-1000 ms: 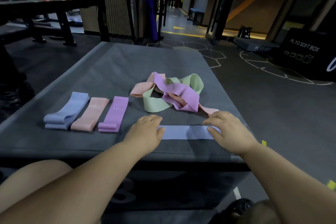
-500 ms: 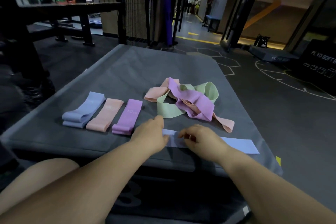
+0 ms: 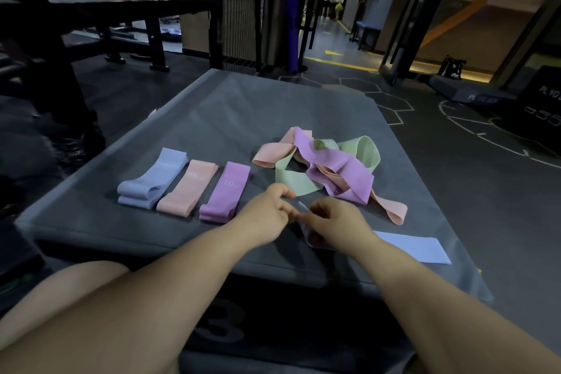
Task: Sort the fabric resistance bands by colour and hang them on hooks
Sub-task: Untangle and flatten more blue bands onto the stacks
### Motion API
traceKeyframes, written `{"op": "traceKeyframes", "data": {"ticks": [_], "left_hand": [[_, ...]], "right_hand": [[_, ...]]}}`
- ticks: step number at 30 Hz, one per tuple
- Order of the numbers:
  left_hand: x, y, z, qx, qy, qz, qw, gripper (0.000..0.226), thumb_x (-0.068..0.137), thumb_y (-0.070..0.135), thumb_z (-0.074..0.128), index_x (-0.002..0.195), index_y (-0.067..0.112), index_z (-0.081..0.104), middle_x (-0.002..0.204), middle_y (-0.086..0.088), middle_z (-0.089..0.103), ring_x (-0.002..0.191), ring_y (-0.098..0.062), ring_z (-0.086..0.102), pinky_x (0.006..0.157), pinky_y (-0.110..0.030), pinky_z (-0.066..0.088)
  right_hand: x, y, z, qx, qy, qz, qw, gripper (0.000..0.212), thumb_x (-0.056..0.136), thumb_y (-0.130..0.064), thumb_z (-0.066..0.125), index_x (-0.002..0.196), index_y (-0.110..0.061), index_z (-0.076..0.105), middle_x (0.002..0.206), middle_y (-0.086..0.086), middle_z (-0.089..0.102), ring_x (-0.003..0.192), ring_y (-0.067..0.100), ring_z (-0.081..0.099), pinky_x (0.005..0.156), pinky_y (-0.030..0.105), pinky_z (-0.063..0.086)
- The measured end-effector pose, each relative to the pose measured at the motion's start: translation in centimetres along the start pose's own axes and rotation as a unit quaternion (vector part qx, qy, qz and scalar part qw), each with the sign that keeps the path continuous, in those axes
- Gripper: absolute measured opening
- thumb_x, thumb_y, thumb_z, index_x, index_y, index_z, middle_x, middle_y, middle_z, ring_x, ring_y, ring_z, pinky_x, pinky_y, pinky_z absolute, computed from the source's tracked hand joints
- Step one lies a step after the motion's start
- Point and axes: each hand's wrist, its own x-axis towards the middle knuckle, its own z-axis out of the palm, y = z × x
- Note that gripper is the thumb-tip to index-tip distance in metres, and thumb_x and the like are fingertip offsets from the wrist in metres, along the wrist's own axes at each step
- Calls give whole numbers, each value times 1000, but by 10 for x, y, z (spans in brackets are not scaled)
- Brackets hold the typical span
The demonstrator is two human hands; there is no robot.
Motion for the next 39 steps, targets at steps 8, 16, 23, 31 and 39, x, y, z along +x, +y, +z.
{"op": "traceKeyframes", "data": {"ticks": [8,16,23,31,39], "left_hand": [[-5,-11,-3,46,-17,29,998,78,73,18,81,137,25,38,124,10,51,111,-7,51,91,-20,42],[-9,-8,-6,20,-28,55,998,86,65,30,86,136,33,37,129,10,53,114,-13,53,98,-35,48],[-2,-7,10,97,-20,100,990,74,74,27,78,137,27,40,132,5,48,121,-9,46,97,-21,38],[7,-3,35,183,-2,130,975,75,72,41,77,136,31,39,133,8,51,126,-15,44,106,-39,36],[9,-3,46,212,11,130,968,70,73,41,76,134,29,42,134,7,52,128,-17,44,107,-39,35]], "right_hand": [[8,-10,-3,239,15,87,967,14,91,-7,55,79,-10,60,75,11,60,70,30,62,75,46,57],[-2,-30,-9,476,-57,51,876,11,94,1,50,91,-4,60,84,13,62,64,24,65,57,30,55],[-11,-1,-45,391,-19,82,917,16,95,-3,50,83,-9,58,73,9,61,56,20,63,57,29,52],[-28,54,-84,177,54,134,974,19,89,-5,59,71,-11,59,58,3,53,51,11,63,45,17,38],[-35,83,-93,95,88,169,977,4,82,-8,68,84,-6,70,62,3,64,48,11,57,38,11,36]]}}
